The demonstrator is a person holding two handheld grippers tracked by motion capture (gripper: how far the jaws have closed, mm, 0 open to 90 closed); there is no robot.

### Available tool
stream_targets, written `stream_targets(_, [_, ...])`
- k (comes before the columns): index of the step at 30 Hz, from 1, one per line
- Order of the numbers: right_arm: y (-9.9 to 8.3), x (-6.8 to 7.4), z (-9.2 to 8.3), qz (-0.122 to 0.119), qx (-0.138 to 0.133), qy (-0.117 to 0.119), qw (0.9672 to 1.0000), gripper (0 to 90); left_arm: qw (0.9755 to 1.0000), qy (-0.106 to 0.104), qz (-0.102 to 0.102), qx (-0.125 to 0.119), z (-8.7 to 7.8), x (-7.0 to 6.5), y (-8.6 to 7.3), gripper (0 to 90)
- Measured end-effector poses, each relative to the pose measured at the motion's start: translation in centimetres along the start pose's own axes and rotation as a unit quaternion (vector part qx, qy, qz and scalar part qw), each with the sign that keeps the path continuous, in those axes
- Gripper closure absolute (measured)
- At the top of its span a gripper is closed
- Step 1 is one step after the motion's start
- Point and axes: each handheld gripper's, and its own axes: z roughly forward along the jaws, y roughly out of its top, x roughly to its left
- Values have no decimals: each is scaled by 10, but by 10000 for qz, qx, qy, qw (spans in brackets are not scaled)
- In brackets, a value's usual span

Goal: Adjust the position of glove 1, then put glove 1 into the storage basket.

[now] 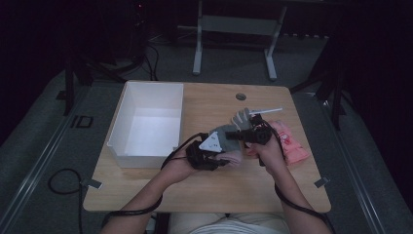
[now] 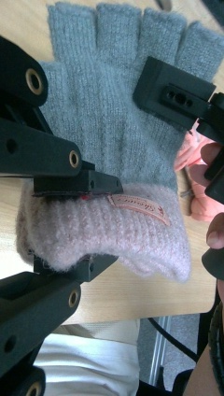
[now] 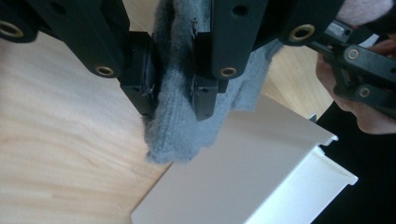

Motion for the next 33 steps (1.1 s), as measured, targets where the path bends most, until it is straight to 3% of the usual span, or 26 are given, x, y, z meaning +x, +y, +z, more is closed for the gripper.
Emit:
stream_targets(7, [22,12,-6,-106,-155,98,9998,739,9996,160,179,112,-19,8,13,692])
stream_targets(19, [58,34,7,-335,-229,93,9991,740,9990,208,265,309,-59,34,23,691])
stream_targets(23, [70,42,12,-403,-281,136,9987,740,9980,300,386,391,-72,41,25,691])
stream_targets(33, [98,63,34,-528,-301,188,9980,740,9973,464,351,455,-101,57,14,690])
